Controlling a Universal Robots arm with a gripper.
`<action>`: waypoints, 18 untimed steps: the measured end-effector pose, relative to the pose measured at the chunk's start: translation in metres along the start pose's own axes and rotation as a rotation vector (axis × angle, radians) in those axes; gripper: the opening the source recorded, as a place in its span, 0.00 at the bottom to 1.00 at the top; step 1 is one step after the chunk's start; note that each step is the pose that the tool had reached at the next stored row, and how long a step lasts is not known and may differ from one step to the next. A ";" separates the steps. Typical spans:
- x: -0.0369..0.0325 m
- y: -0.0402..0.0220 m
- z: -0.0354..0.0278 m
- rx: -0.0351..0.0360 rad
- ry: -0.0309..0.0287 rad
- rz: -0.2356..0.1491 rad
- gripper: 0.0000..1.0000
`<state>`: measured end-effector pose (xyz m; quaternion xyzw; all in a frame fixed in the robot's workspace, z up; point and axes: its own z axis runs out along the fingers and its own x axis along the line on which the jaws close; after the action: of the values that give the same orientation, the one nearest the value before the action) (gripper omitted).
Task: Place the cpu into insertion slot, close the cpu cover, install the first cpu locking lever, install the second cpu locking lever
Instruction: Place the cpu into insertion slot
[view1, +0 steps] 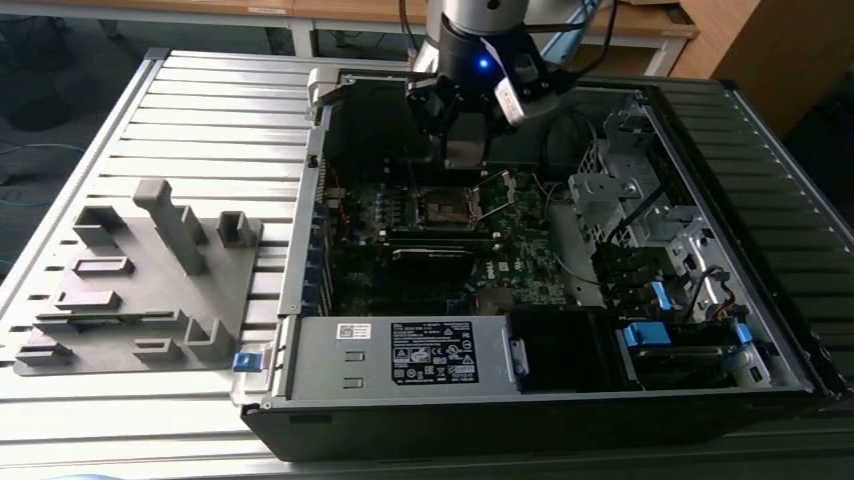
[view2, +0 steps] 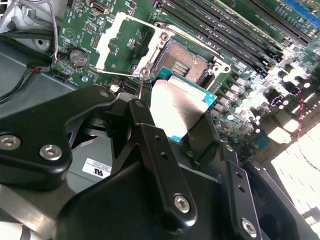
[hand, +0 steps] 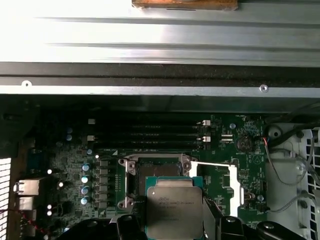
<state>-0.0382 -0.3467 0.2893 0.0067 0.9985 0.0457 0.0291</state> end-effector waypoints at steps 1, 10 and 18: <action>0.0002 -0.0001 0.0014 -0.0001 -0.0024 0.000 0.54; 0.0012 -0.0003 0.0035 0.0000 -0.0043 0.000 0.54; 0.0013 -0.0003 0.0038 -0.0002 -0.0013 0.000 0.54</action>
<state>-0.0393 -0.3466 0.2854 0.0068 0.9985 0.0458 0.0298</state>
